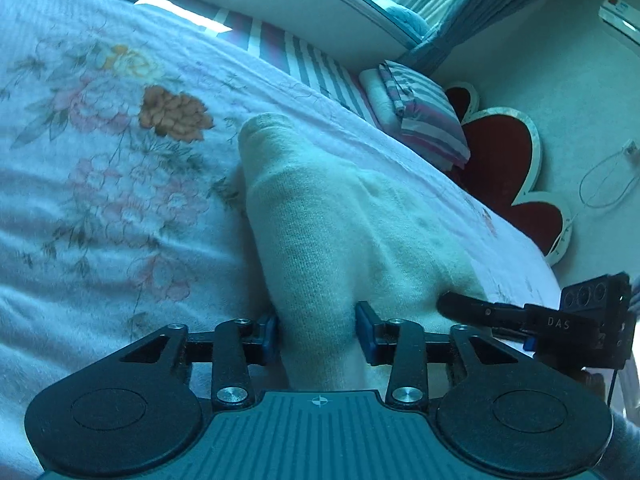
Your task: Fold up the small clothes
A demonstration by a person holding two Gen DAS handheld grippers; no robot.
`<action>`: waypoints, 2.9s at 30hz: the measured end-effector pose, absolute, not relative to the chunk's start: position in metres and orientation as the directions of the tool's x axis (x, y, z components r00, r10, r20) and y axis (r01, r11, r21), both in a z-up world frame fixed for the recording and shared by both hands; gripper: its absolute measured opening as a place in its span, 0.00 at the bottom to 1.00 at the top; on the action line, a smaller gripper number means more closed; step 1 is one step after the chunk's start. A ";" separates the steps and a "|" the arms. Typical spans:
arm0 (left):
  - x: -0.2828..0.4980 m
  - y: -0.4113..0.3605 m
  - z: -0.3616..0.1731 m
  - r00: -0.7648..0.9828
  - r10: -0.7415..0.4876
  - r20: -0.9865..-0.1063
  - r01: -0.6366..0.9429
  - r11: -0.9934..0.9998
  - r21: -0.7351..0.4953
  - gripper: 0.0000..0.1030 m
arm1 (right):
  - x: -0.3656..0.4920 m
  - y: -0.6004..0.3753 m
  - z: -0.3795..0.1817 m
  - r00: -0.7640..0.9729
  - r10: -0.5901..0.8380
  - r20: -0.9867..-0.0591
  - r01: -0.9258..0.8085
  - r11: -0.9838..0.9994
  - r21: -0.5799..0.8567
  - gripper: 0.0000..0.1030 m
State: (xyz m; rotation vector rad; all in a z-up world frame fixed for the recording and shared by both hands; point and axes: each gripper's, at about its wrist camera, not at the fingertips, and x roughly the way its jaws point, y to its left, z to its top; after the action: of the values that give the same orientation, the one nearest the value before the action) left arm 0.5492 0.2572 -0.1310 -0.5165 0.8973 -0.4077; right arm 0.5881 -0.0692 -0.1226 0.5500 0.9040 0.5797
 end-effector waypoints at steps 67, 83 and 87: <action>0.370 0.174 -0.055 0.784 -0.092 -0.615 0.068 0.996 -0.062 1.00 | 0.406 -0.063 -0.033 0.750 0.236 -0.617 -0.176 0.972 0.158 1.00; 0.167 0.121 0.011 0.855 -0.047 -0.517 0.021 0.998 -0.055 1.00 | 0.190 -0.070 0.016 0.855 0.146 -0.498 -0.175 0.984 -0.012 1.00; 0.135 0.121 0.024 0.869 -0.050 -0.492 0.021 0.998 -0.064 1.00 | 0.164 -0.074 0.029 0.872 0.137 -0.469 -0.166 0.986 -0.020 1.00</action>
State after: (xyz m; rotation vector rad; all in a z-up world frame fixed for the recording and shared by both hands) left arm 0.1355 0.1207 0.0238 -0.0573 0.5158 -0.0370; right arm 0.1635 -0.0742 0.0289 -0.0601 0.4858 0.1584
